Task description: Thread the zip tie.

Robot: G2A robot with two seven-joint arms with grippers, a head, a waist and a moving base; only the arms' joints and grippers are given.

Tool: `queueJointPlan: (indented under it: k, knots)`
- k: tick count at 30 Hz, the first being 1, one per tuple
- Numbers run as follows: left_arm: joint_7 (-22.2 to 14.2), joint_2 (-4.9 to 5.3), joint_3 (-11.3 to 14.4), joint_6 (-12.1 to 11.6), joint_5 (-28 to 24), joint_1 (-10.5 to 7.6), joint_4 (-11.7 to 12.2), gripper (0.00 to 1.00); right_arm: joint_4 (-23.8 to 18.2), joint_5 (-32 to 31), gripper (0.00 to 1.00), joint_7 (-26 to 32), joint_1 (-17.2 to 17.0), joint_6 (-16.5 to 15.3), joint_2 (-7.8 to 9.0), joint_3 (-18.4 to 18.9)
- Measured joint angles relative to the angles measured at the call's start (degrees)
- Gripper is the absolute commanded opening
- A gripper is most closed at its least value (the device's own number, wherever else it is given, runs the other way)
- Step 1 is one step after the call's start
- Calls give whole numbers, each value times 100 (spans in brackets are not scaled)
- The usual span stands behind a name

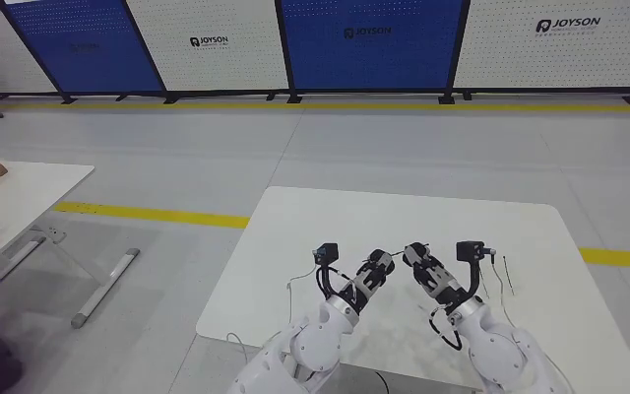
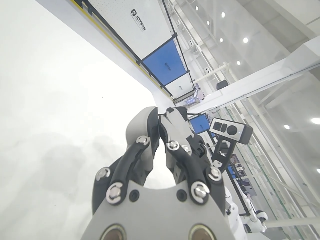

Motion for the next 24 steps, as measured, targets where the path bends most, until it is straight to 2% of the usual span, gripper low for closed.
queueJointPlan:
  k: [5,9,12,15,22,24]
  knots:
    - [128,-17,-37,-36,-180,22,0,0,-10,6,100,-29,-32,-68,5,30]
    - [274,-39,-101,-143,-500,60,-47,0,7,-58,100,-123,-152,-73,40,233]
    - [195,-41,-160,-227,-763,98,-107,0,71,-205,100,-167,-228,56,76,443]
    - [-37,-40,-185,-241,-1128,145,-175,0,96,-774,100,-208,-214,386,101,525]
    - [-15,-40,-184,-236,-1084,145,-175,0,89,-873,100,-230,-211,435,102,507]
    - [11,-42,-183,-272,-1086,146,-166,0,129,-1178,100,-327,-209,473,101,425]
